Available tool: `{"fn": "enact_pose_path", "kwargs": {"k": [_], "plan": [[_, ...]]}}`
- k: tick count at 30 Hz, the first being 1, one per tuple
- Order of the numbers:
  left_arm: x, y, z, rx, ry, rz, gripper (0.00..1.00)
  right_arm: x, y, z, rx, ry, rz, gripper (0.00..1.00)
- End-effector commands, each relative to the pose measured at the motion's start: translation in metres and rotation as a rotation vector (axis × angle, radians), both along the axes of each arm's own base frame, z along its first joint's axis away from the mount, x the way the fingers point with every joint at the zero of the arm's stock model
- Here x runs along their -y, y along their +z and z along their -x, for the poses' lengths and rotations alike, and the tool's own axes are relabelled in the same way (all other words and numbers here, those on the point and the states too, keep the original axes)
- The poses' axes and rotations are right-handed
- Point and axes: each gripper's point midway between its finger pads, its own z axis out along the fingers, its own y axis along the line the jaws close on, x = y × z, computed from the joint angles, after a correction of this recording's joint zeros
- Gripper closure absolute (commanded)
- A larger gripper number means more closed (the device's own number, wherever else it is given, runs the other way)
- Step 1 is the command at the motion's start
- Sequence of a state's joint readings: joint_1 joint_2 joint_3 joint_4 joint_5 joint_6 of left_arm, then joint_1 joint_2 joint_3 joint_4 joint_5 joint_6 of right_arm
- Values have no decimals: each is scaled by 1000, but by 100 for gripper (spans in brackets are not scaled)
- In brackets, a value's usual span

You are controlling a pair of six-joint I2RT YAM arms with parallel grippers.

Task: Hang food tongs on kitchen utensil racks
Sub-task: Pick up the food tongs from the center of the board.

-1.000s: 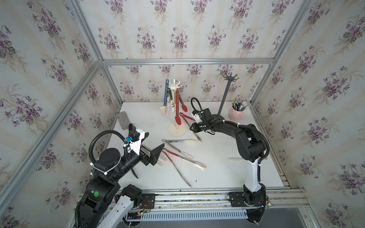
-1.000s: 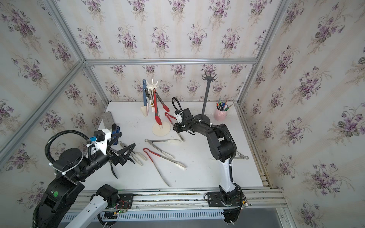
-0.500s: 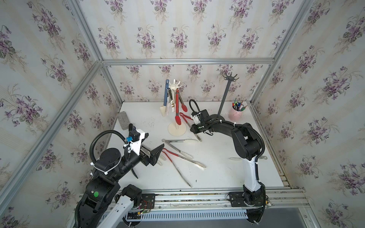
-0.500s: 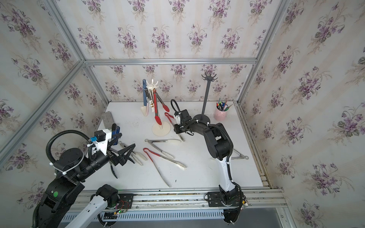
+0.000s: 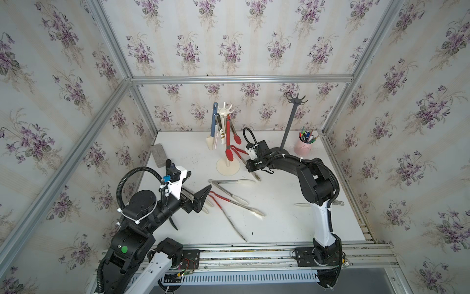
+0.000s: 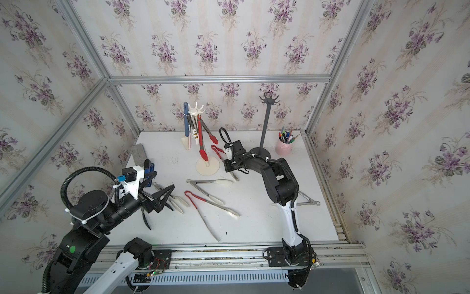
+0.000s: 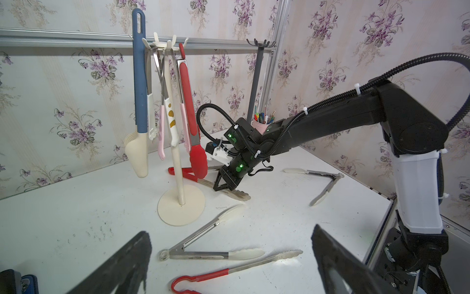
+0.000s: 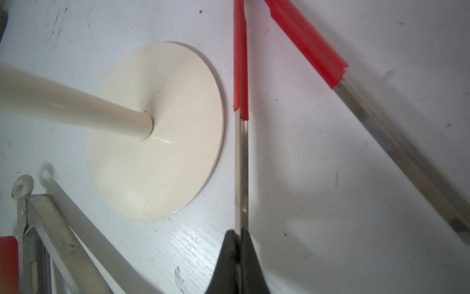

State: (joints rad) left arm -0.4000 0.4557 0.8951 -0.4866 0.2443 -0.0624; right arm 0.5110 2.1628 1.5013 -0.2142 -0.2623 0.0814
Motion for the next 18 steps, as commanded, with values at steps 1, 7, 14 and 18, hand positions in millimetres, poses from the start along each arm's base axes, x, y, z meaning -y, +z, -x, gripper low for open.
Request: {"fn": "enact_pose_path", "kwargs": {"k": [1, 7, 14, 18], "plan": [[0, 3, -1, -2, 6, 14, 1, 0, 4, 1, -13, -13, -1, 100], [2, 3, -3, -10, 0, 10, 1, 2, 21, -8, -11, -75, -5, 100], [3, 1, -4, -25, -7, 17, 1, 14, 43, -20, -30, -215, -17, 100], [2, 0, -3, -20, -4, 13, 1, 22, 56, -24, -36, -299, -38, 100]]}}
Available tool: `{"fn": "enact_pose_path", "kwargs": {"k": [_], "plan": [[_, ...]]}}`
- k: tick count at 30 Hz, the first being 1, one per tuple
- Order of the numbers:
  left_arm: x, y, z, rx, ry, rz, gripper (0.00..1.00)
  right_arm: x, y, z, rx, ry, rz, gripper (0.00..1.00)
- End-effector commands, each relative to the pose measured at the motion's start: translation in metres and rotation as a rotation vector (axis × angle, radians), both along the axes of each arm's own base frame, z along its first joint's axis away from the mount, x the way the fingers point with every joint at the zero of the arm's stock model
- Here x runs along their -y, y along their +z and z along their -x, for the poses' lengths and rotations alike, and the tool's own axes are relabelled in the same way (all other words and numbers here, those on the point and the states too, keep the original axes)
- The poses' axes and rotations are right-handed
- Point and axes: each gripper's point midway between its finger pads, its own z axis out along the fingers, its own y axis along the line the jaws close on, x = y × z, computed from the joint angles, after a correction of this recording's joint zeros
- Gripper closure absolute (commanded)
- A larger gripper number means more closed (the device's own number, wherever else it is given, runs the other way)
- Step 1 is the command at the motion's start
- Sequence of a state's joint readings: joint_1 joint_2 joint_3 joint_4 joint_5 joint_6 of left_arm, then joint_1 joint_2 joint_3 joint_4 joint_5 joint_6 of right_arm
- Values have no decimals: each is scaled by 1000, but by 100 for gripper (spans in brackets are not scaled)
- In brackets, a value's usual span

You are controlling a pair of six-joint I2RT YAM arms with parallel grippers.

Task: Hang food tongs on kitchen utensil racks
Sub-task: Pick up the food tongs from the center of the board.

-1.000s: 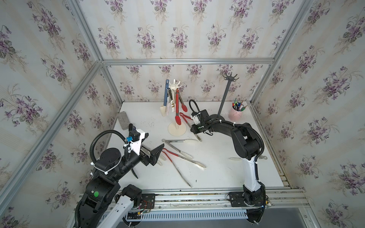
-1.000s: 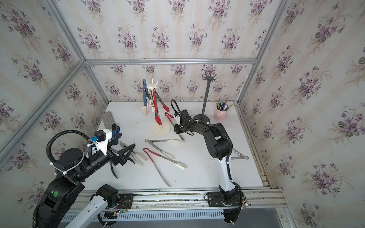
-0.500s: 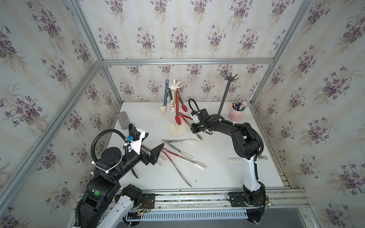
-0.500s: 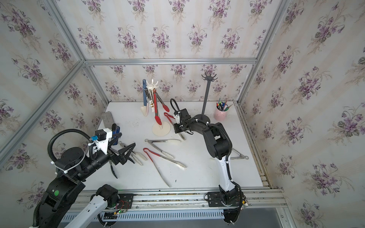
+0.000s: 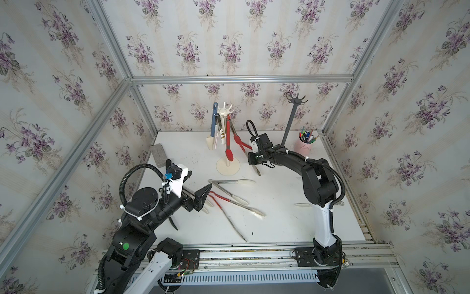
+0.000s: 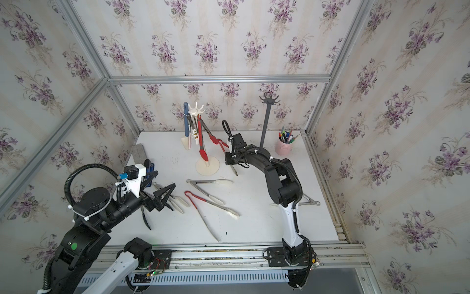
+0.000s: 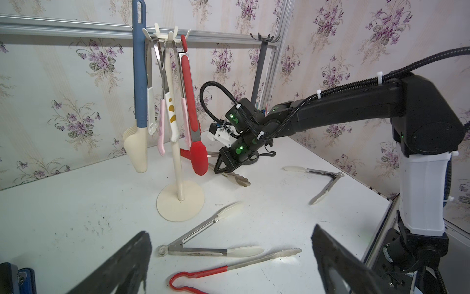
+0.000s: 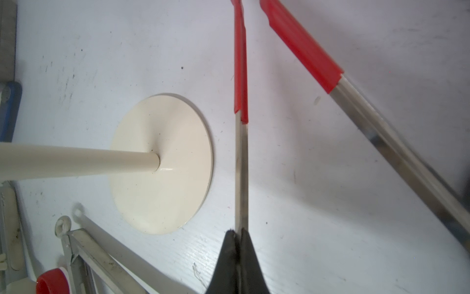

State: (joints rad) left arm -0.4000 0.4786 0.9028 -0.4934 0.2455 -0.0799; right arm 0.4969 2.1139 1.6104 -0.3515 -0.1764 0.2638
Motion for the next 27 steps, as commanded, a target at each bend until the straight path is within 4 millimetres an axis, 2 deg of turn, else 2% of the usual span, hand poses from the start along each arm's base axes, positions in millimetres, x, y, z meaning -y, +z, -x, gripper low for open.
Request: {"fn": "enact_pose_path", "kwargs": {"k": [1, 6, 13, 21, 27], "plan": [[1, 3, 1, 10, -5, 7, 1, 10, 14, -6, -11, -118, -28, 100], [2, 2, 0, 9, -11, 5, 1, 15, 32, -8, -8, -185, -109, 100], [3, 1, 0, 4, -17, 4, 1, 11, 74, -13, 59, -196, -280, 100], [2, -1, 0, 1, -13, 4, 1, 2, 111, -13, 146, -129, -456, 100], [2, -1, 1, 2, -11, 4, 1, -4, 144, -11, 270, -39, -508, 100]]}}
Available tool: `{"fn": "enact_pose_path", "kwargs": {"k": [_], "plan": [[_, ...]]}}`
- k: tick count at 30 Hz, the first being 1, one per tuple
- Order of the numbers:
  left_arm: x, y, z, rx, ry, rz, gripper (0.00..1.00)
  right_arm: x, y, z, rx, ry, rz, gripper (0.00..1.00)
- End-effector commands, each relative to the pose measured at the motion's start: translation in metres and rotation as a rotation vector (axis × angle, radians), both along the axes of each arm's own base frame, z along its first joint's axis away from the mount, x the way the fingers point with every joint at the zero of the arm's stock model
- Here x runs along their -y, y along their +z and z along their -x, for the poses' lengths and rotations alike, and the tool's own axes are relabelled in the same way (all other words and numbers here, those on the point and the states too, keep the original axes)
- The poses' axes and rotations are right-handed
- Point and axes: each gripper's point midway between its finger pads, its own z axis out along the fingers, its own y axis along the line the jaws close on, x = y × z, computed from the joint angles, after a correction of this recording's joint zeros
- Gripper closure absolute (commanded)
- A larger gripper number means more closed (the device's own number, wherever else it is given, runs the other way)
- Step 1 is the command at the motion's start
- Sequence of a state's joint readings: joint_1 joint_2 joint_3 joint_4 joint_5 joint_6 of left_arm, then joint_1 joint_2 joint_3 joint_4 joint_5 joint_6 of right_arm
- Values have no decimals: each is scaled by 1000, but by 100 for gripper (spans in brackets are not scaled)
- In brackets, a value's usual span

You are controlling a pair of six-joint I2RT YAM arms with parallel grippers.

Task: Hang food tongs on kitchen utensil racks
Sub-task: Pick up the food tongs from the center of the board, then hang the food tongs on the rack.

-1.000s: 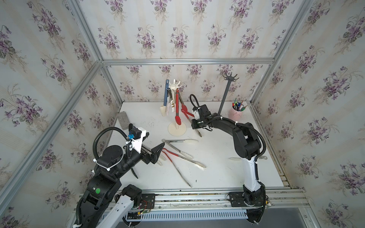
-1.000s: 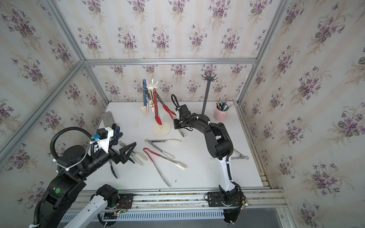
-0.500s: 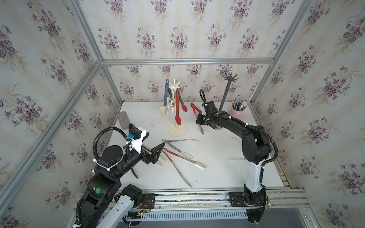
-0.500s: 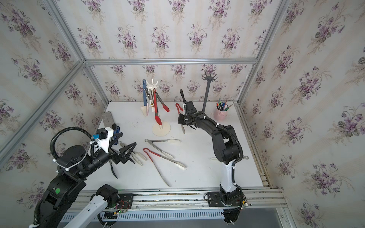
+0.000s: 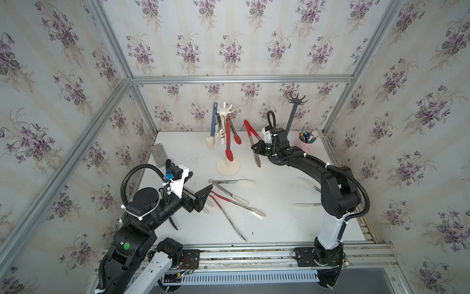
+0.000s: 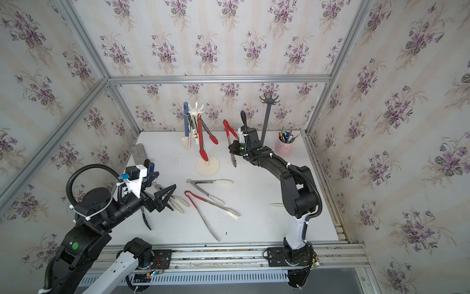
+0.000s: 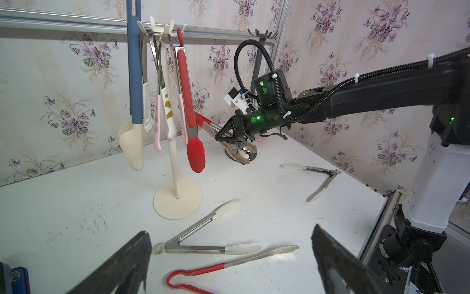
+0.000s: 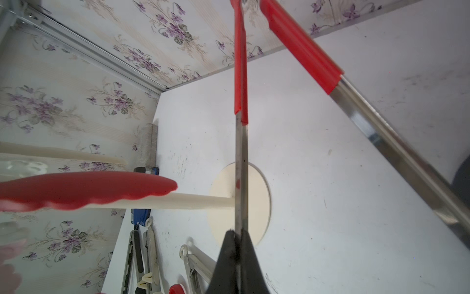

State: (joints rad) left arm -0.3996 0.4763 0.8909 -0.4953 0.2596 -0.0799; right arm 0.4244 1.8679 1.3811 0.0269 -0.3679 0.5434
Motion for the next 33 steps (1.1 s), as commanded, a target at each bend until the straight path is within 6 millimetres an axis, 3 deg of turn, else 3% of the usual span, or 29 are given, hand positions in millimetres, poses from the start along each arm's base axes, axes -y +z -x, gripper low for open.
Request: {"fn": "enact_pose_path", "kwargs": {"k": [1, 8, 22, 33], "plan": [[0, 3, 0, 12, 2, 5, 1, -9, 44, -6, 173, 57, -62, 100], [0, 1, -1, 8, 3, 2, 1, -14, 74, -5, 311, 133, -85, 100], [1, 0, -3, 1, -1, -4, 1, -12, 109, -5, 459, 179, -201, 100], [2, -1, -4, -2, -1, -4, 1, -12, 138, 10, 589, 229, -284, 100]]}}
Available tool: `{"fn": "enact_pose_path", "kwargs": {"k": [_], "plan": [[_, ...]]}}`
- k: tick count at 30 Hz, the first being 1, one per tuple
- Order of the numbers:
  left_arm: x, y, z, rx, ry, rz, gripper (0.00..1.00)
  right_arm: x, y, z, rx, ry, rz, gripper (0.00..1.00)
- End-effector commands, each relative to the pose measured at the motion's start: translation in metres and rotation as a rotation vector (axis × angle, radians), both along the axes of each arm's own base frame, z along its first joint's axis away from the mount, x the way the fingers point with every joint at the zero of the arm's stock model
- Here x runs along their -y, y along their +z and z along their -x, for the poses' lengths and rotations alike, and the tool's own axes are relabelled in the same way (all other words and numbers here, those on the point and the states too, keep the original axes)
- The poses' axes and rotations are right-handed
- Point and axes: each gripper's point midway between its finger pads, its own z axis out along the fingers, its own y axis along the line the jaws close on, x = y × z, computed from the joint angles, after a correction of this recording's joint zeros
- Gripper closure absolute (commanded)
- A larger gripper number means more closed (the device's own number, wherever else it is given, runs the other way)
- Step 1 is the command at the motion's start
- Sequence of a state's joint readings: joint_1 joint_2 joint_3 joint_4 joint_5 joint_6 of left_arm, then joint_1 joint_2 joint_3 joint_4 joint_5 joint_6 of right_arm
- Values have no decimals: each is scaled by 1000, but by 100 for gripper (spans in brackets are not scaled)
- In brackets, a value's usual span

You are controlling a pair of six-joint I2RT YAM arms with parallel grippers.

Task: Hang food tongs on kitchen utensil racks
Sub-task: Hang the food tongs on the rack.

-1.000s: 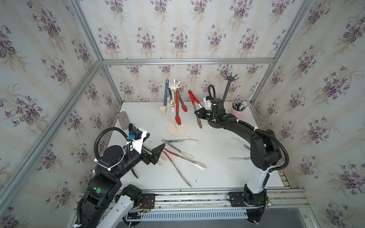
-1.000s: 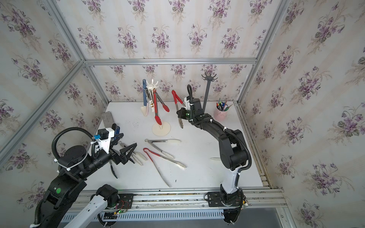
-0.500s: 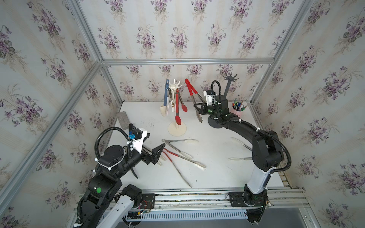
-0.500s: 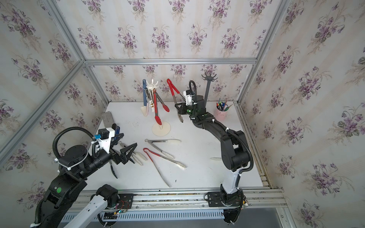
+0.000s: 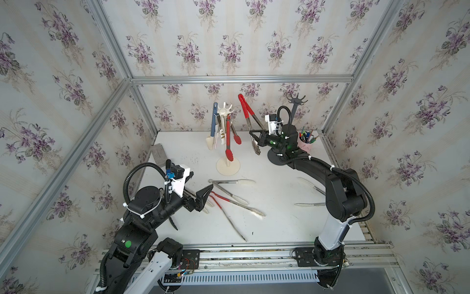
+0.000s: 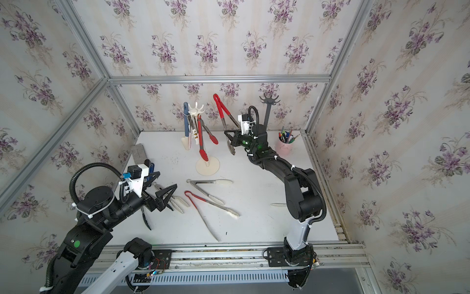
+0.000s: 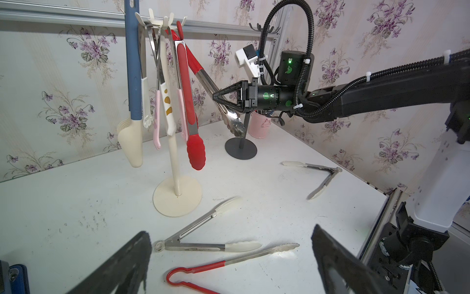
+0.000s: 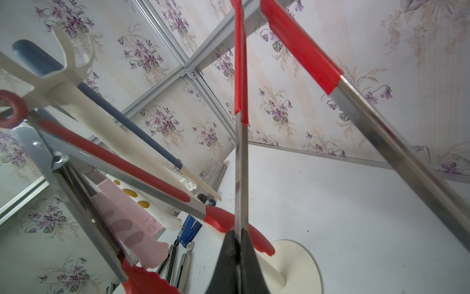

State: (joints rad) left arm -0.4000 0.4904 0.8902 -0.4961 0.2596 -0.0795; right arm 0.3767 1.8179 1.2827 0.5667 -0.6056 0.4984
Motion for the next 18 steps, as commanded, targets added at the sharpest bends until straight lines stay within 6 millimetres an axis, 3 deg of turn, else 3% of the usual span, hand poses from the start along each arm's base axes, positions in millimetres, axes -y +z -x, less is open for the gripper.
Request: {"fn": "enact_pose_path", "kwargs": {"k": [1, 18], "plan": [[1, 2, -1, 12, -4, 0, 1, -2, 38, 11, 140, 40, -63, 100], [1, -2, -1, 5, -7, -2, 1, -2, 66, 48, 324, 159, -140, 100]]}}
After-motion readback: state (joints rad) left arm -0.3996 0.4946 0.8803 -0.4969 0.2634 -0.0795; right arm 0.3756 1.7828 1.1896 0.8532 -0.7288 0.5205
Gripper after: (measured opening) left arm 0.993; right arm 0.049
